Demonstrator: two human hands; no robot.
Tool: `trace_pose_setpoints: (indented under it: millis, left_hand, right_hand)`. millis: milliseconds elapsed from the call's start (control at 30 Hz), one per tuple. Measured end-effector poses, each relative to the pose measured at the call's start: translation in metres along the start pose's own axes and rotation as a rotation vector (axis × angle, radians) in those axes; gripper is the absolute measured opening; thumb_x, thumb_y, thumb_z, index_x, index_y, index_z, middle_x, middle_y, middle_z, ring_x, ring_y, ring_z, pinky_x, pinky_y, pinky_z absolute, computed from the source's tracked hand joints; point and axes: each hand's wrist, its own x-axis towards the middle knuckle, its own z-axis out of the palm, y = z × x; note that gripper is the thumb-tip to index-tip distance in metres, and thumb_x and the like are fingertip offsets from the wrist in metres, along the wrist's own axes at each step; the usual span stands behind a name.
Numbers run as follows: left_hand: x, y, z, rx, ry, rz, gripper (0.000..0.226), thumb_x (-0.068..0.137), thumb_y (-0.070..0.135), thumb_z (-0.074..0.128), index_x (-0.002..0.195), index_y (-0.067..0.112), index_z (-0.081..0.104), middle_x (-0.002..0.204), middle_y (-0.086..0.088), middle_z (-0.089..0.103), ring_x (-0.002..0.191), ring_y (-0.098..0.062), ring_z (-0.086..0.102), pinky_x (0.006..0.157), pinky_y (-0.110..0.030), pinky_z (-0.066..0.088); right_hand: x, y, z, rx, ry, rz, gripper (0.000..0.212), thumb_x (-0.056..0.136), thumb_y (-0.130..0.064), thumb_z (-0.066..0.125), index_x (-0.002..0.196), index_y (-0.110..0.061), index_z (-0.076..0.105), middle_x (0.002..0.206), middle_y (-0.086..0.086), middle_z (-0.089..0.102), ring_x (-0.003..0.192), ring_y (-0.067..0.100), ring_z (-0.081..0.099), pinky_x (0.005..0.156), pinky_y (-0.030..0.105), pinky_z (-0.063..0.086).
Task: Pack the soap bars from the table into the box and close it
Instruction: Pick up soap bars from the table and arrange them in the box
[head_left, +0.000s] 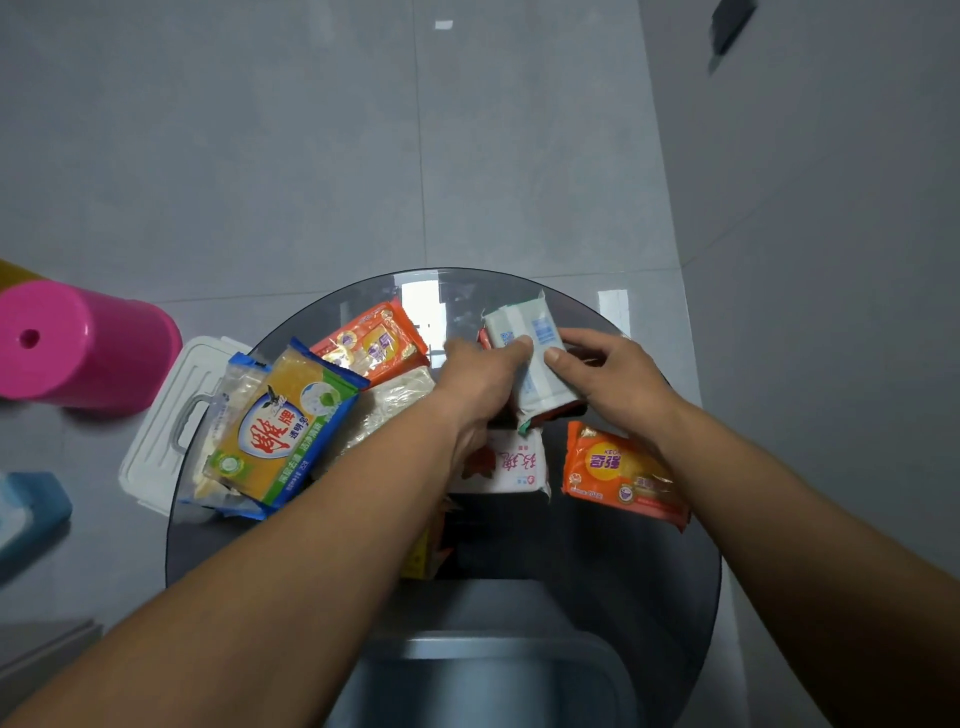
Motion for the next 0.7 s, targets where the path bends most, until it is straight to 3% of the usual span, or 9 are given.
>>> trace_pose_setpoints:
  millis: [67, 133, 200, 300, 433, 500, 567, 700]
  left_hand:
    - [0.006, 0.014, -0.003, 0.247, 0.069, 0.121, 0.08, 0.086, 0.034, 0.076, 0.147, 0.012, 0.03, 0.142, -0.012, 0.051, 0.119, -0.031, 0.06, 0.089, -0.037, 0.053]
    - [0.012, 0.032, -0.009, 0.453, 0.042, 0.241, 0.091, 0.081, 0.035, 0.081, 0.153, 0.014, 0.03, 0.15, -0.009, 0.043, 0.128, -0.03, 0.052, 0.092, -0.035, 0.048]
    - [0.018, 0.047, -0.014, 0.604, -0.068, 0.279, 0.092, 0.078, 0.033, 0.085, 0.153, 0.014, 0.035, 0.151, -0.009, 0.046, 0.126, -0.028, 0.054, 0.094, -0.034, 0.048]
    - [0.023, 0.057, -0.017, 0.752, -0.182, 0.256, 0.091, 0.076, 0.032, 0.086, 0.152, 0.01, 0.041, 0.143, -0.005, 0.054, 0.117, -0.022, 0.057, 0.095, -0.031, 0.045]
    - [0.028, 0.061, -0.012, 0.917, -0.243, 0.263, 0.057, 0.075, 0.031, 0.087, 0.123, 0.007, 0.066, 0.12, -0.009, 0.071, 0.107, -0.026, 0.067, 0.1, -0.039, 0.052]
    - [0.028, 0.061, -0.009, 0.967, -0.269, 0.237, 0.057, 0.073, 0.033, 0.088, 0.119, 0.007, 0.066, 0.115, -0.009, 0.072, 0.107, -0.028, 0.068, 0.101, -0.044, 0.052]
    - [0.028, 0.062, -0.006, 1.018, -0.27, 0.222, 0.065, 0.072, 0.036, 0.089, 0.122, 0.006, 0.063, 0.115, -0.008, 0.069, 0.107, -0.028, 0.066, 0.1, -0.043, 0.053]
    - [0.031, 0.06, -0.005, 1.004, -0.339, 0.129, 0.06, 0.069, 0.033, 0.091, 0.113, 0.005, 0.063, 0.105, -0.008, 0.072, 0.105, -0.029, 0.07, 0.097, -0.046, 0.056]
  right_hand:
    - [-0.005, 0.002, -0.01, -0.019, 0.067, 0.029, 0.039, 0.095, -0.041, 0.061, 0.131, -0.027, 0.062, 0.115, -0.004, 0.067, 0.098, 0.009, 0.066, 0.078, 0.023, 0.056]
    - [-0.017, 0.009, -0.025, -0.041, 0.206, 0.056, 0.039, 0.092, -0.05, 0.059, 0.124, -0.028, 0.065, 0.115, -0.006, 0.066, 0.107, 0.015, 0.063, 0.09, 0.033, 0.053]
    - [-0.038, 0.022, -0.04, -0.056, 0.309, 0.083, 0.04, 0.091, -0.05, 0.061, 0.121, -0.024, 0.067, 0.109, -0.008, 0.066, 0.106, 0.013, 0.062, 0.081, 0.026, 0.049]
    - [-0.072, 0.047, -0.054, -0.056, 0.305, 0.205, 0.052, 0.086, -0.05, 0.067, 0.126, -0.018, 0.063, 0.107, -0.006, 0.062, 0.095, 0.009, 0.062, 0.065, 0.018, 0.044]
    - [-0.094, 0.07, -0.055, -0.083, 0.169, 0.331, 0.07, 0.081, -0.044, 0.074, 0.141, -0.018, 0.049, 0.122, 0.002, 0.054, 0.082, 0.005, 0.059, 0.061, 0.015, 0.048]
    - [-0.097, 0.077, -0.051, -0.039, 0.159, 0.36, 0.079, 0.077, -0.041, 0.079, 0.144, -0.018, 0.045, 0.122, 0.001, 0.053, 0.089, 0.011, 0.062, 0.074, 0.026, 0.058]
    - [-0.097, 0.082, -0.047, 0.034, 0.165, 0.399, 0.083, 0.073, -0.039, 0.083, 0.143, -0.021, 0.045, 0.12, 0.0, 0.055, 0.099, 0.019, 0.065, 0.088, 0.042, 0.059]
    - [-0.09, 0.089, -0.045, 0.135, 0.169, 0.446, 0.071, 0.066, -0.038, 0.087, 0.126, -0.024, 0.052, 0.119, 0.007, 0.063, 0.1, 0.026, 0.07, 0.086, 0.047, 0.061]
